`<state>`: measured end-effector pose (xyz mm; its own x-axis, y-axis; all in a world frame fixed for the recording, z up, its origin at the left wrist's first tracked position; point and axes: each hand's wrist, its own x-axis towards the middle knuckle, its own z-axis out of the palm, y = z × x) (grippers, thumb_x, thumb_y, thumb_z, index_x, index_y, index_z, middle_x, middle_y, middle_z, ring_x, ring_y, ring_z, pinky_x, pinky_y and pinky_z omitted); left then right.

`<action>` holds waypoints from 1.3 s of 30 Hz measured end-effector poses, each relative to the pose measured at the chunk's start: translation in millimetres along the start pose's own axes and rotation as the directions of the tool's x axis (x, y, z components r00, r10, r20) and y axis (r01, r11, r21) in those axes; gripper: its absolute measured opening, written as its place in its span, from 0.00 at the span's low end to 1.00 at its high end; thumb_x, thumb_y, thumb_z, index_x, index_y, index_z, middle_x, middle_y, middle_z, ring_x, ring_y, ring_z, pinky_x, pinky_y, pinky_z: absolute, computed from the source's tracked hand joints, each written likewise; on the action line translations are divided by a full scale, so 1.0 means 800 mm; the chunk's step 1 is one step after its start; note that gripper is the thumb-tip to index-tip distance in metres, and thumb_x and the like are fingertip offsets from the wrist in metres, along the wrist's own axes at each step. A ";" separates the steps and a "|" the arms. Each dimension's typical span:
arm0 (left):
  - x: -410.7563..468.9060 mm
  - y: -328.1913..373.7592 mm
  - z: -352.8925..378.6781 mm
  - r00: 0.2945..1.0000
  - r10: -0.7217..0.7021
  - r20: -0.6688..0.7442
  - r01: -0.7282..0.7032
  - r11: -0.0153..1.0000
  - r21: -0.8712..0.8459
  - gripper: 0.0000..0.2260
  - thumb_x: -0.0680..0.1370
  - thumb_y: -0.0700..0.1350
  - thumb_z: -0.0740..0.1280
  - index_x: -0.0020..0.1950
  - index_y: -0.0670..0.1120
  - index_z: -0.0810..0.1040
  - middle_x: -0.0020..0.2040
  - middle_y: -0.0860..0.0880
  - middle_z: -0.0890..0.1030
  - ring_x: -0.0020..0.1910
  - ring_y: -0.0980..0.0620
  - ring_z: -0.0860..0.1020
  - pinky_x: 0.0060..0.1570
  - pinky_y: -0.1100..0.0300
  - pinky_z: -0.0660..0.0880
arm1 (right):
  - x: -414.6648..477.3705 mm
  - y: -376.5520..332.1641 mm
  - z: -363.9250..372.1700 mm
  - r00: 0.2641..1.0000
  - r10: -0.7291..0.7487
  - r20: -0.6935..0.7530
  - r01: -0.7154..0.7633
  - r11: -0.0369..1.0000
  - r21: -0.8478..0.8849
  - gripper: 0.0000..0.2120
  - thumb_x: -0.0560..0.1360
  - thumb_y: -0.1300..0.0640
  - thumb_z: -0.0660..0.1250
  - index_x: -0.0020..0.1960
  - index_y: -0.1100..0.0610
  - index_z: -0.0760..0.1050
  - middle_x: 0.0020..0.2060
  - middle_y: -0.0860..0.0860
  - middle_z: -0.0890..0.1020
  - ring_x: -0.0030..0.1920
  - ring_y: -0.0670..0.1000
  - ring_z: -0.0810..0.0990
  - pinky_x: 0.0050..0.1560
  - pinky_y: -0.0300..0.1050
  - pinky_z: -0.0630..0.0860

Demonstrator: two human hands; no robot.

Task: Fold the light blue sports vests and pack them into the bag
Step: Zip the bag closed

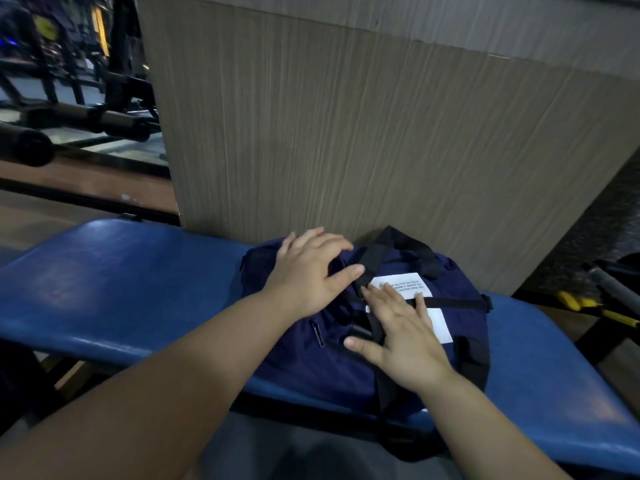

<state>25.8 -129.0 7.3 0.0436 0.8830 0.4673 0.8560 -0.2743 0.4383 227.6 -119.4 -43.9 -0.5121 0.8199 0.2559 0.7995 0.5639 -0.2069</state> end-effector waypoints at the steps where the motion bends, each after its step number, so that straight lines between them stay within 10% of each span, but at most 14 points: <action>1: 0.014 0.007 0.003 0.998 -0.017 0.068 0.013 0.998 0.059 0.25 0.78 0.66 0.55 0.71 0.56 0.70 0.73 0.58 0.67 0.76 0.55 0.54 0.75 0.47 0.43 | -0.003 -0.003 0.005 1.000 -0.014 -0.022 0.013 1.000 -0.023 0.55 0.60 0.16 0.38 0.79 0.45 0.54 0.77 0.40 0.55 0.74 0.37 0.41 0.74 0.50 0.29; 8: 0.061 0.037 0.055 0.874 -0.207 0.439 -0.024 0.885 0.466 0.35 0.78 0.69 0.48 0.69 0.45 0.72 0.67 0.43 0.74 0.70 0.44 0.67 0.75 0.44 0.46 | -0.016 0.016 0.016 0.982 -0.063 -0.176 0.101 0.972 0.213 0.38 0.73 0.23 0.42 0.75 0.42 0.60 0.74 0.37 0.60 0.77 0.37 0.49 0.78 0.49 0.38; 12: 0.055 0.031 0.065 0.898 -0.149 0.413 0.008 0.946 0.324 0.25 0.79 0.64 0.57 0.66 0.49 0.75 0.63 0.47 0.79 0.64 0.45 0.74 0.68 0.51 0.61 | -0.014 0.025 0.014 0.862 0.174 -0.475 0.103 0.859 0.502 0.18 0.79 0.37 0.53 0.64 0.42 0.72 0.59 0.40 0.78 0.64 0.42 0.74 0.68 0.33 0.63; 15: 0.040 0.019 0.063 0.924 -0.103 0.368 0.091 0.995 0.049 0.23 0.78 0.57 0.64 0.71 0.53 0.67 0.65 0.54 0.78 0.64 0.49 0.73 0.65 0.58 0.64 | 0.007 0.044 -0.014 0.707 0.399 -0.584 -0.005 0.828 0.560 0.22 0.78 0.42 0.54 0.65 0.51 0.75 0.60 0.46 0.78 0.62 0.44 0.73 0.63 0.35 0.65; 19: 0.017 0.024 0.064 0.958 0.048 0.283 -0.011 0.991 -0.133 0.26 0.80 0.44 0.63 0.75 0.59 0.59 0.65 0.60 0.76 0.64 0.51 0.69 0.65 0.63 0.62 | 0.048 0.083 -0.055 0.735 0.588 -0.338 -0.306 0.733 0.607 0.25 0.83 0.43 0.53 0.75 0.54 0.65 0.71 0.51 0.70 0.71 0.50 0.67 0.68 0.44 0.61; 24: 0.000 0.046 0.055 0.901 0.254 0.353 -0.191 0.960 -0.202 0.30 0.78 0.38 0.56 0.77 0.59 0.58 0.65 0.62 0.76 0.60 0.58 0.67 0.64 0.72 0.53 | 0.070 0.113 -0.081 0.785 0.616 0.060 -0.232 0.203 0.951 0.31 0.79 0.32 0.49 0.70 0.51 0.70 0.50 0.54 0.86 0.57 0.56 0.81 0.66 0.55 0.71; 31: -0.007 0.060 0.053 0.883 0.333 0.332 -0.237 0.925 -0.298 0.20 0.81 0.55 0.53 0.73 0.56 0.66 0.51 0.62 0.83 0.57 0.64 0.74 0.65 0.67 0.56 | 0.023 0.140 -0.093 0.894 0.420 0.153 -0.304 0.321 0.897 0.49 0.55 0.18 0.64 0.60 0.56 0.79 0.38 0.61 0.84 0.37 0.59 0.74 0.42 0.43 0.80; 34: 0.002 0.071 0.055 0.962 0.178 0.209 -0.109 0.946 -0.304 0.14 0.82 0.54 0.57 0.67 0.55 0.69 0.45 0.57 0.84 0.45 0.60 0.76 0.56 0.61 0.70 | -0.001 0.146 -0.093 0.910 0.402 0.102 -0.322 0.532 0.783 0.50 0.49 0.16 0.64 0.55 0.54 0.80 0.35 0.59 0.85 0.24 0.52 0.68 0.29 0.34 0.72; 39: 0.034 0.093 0.069 0.944 -0.012 0.329 -0.037 0.989 0.143 0.31 0.76 0.65 0.60 0.75 0.53 0.60 0.74 0.52 0.65 0.73 0.49 0.62 0.71 0.49 0.60 | -0.018 0.164 -0.074 0.839 0.543 -0.043 -0.432 0.711 0.555 0.09 0.70 0.48 0.76 0.48 0.48 0.81 0.40 0.48 0.86 0.49 0.52 0.84 0.50 0.43 0.76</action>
<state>119.2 -104.2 10.1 0.2007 0.9623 0.1834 0.9185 -0.2499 0.3063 358.4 -63.2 -18.9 0.0183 0.9896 0.1430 0.6154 0.1016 -0.7817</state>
